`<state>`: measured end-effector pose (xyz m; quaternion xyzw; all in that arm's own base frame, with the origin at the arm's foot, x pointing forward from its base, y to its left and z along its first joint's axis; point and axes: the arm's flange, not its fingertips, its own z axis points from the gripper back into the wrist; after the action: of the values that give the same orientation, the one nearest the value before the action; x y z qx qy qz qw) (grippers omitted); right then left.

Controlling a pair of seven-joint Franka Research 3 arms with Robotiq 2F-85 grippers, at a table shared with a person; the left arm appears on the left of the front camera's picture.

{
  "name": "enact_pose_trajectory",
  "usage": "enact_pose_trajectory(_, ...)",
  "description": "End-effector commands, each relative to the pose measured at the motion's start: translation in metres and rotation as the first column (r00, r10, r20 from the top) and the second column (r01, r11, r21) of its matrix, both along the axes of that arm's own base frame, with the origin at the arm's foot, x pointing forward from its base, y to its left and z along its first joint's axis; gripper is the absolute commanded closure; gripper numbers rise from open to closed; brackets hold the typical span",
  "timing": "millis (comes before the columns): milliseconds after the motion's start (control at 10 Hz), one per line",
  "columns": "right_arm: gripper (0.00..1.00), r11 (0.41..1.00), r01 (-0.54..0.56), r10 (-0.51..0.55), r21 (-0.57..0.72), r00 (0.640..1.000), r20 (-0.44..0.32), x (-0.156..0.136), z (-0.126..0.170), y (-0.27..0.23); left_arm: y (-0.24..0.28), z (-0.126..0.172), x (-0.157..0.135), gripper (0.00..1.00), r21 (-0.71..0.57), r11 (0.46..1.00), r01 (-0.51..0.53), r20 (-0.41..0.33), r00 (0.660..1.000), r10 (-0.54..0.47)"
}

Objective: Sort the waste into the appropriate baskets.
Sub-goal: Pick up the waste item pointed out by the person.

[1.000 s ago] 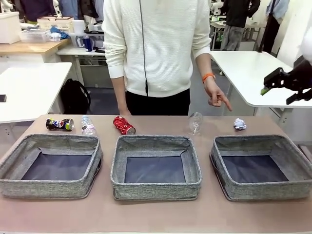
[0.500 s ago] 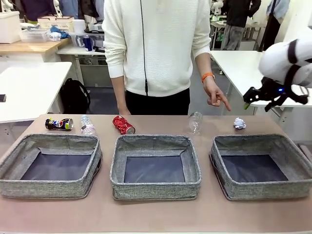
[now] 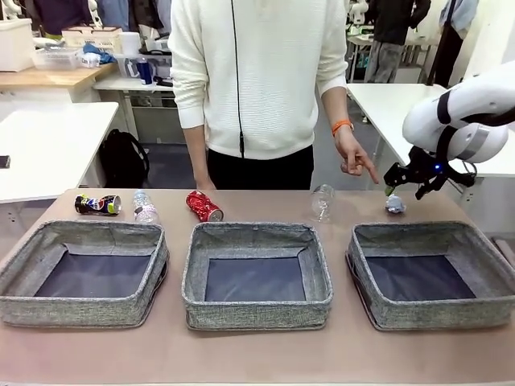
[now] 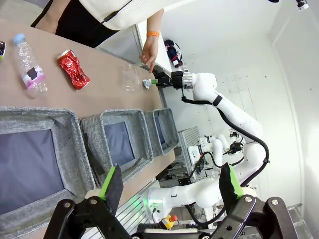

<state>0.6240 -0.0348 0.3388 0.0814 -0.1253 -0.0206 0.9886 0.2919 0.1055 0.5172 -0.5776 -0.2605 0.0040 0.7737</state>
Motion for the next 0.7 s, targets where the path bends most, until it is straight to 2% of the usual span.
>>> enact_pose_trajectory(0, 0.00, 0.999, -0.021, 0.020, 0.029, 0.999, 0.037, 0.011, -0.005, -0.003, -0.001, 0.002, 0.001, 0.00, -0.008, 1.000, 0.003, 0.028, 1.000, -0.002)
enact_pose_trajectory(200, 0.00, 0.999, -0.033, 0.033, 0.009, 0.999, -0.013, 0.017, -0.018, -0.001, -0.001, 0.002, 0.001, 0.00, -0.008, 1.000, 0.003, 0.028, 1.000, -0.002)
enact_pose_trajectory(600, 0.00, 0.999, -0.030, 0.029, -0.019, 0.999, -0.042, 0.016, -0.020, 0.001, -0.001, 0.002, 0.001, 0.00, -0.008, 1.000, 0.003, 0.028, 1.000, -0.002)
